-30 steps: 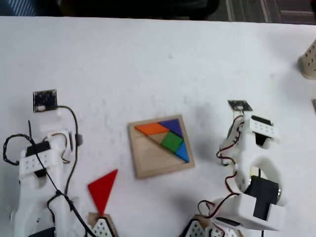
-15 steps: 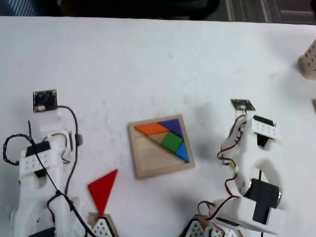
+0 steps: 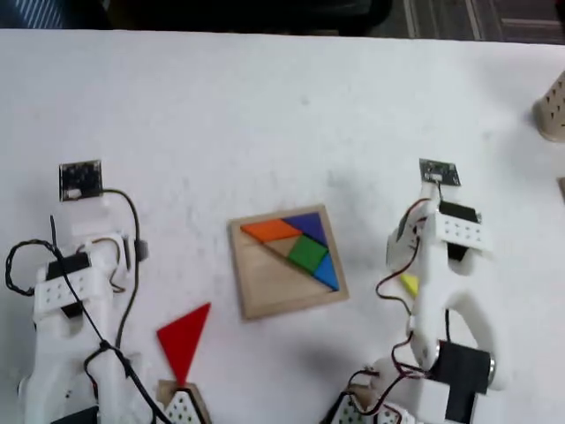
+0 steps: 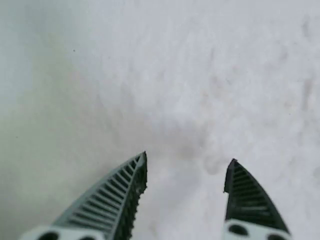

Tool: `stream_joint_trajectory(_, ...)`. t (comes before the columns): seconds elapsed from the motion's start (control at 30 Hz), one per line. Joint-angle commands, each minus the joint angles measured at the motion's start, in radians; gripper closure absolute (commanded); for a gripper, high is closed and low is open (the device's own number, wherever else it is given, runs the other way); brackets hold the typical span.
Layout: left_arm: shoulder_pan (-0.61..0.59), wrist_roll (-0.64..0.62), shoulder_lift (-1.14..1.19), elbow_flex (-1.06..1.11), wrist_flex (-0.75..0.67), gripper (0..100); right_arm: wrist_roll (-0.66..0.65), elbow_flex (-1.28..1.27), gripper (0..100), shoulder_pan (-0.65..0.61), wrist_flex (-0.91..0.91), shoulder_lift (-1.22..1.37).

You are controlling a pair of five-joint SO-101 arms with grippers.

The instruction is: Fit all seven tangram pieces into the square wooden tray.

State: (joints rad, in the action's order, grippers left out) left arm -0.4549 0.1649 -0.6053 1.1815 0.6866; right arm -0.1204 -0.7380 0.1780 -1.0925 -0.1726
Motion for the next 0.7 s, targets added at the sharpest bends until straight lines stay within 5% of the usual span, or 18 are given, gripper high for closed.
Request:
stream_joint_trajectory(0.0,0.012,0.006,-0.038,-0.008,-0.021,85,0.034,0.060,67.7,-0.028,0.031,0.047)
stream_joint_trajectory(0.67,0.010,0.006,-0.039,-0.008,-0.006,85,-0.014,0.187,70.8,0.031,-0.035,0.266)
